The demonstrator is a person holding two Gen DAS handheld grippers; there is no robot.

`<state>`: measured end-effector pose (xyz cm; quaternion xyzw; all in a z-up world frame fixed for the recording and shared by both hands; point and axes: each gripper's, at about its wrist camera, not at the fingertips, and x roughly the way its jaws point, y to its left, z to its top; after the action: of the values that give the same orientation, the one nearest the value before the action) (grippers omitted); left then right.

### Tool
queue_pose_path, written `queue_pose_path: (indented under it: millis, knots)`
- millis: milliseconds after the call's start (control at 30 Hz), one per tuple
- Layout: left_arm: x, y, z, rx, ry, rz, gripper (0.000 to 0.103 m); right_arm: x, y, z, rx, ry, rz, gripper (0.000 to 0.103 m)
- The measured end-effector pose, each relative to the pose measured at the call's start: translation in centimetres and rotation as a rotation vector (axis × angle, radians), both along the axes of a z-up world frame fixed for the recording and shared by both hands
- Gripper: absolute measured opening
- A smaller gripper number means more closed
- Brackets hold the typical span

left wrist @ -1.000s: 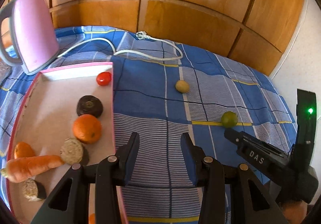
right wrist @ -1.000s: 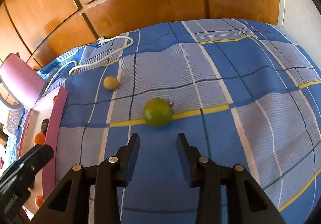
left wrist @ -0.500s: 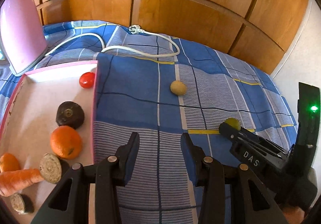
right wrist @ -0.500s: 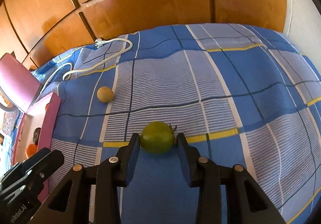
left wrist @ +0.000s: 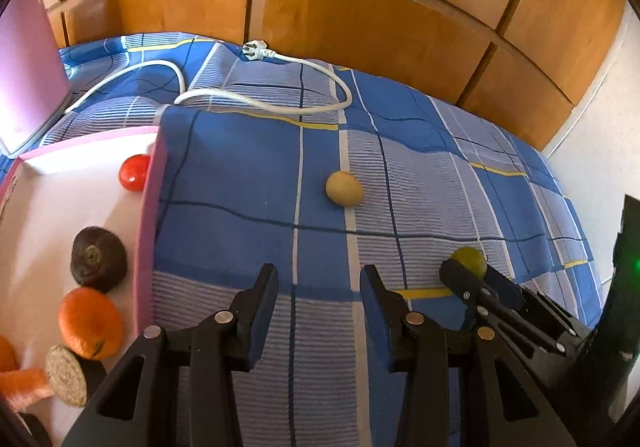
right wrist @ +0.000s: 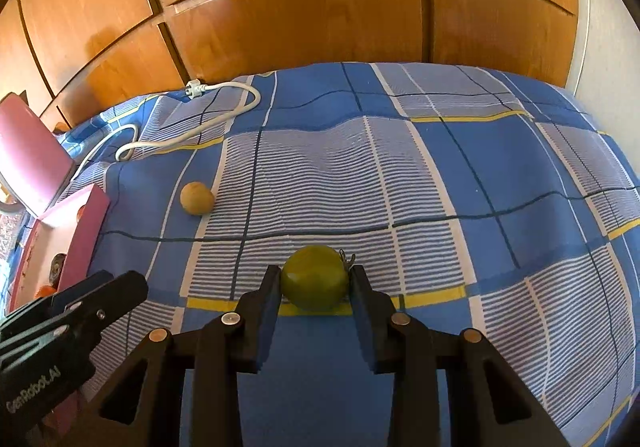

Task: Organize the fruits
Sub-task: 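Grasp the green tomato with the right tool, then grasp the small potato with the left tool while the right tool holds the green tomato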

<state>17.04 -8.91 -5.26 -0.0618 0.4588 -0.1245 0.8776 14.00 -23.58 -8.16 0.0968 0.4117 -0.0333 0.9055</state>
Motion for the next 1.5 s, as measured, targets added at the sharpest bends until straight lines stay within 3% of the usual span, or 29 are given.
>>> queue_pose_path:
  millis: [1000,1167,1500]
  knots:
    - [6.3,-3.9,-1.1,-0.014,0.008,-0.022,0.041,0.3,-0.2,-0.2,-0.008,-0.016,-0.006,0.035]
    - [6.9,-4.3,-1.3,-0.011,0.001,-0.04,0.027,0.3,-0.3,-0.2,-0.005,-0.017,-0.005,0.035]
    - [6.2,-4.6,-1.8,0.02,-0.072,-0.11,0.026,0.3,-0.4,-0.3,0.004,-0.017,-0.003,0.035]
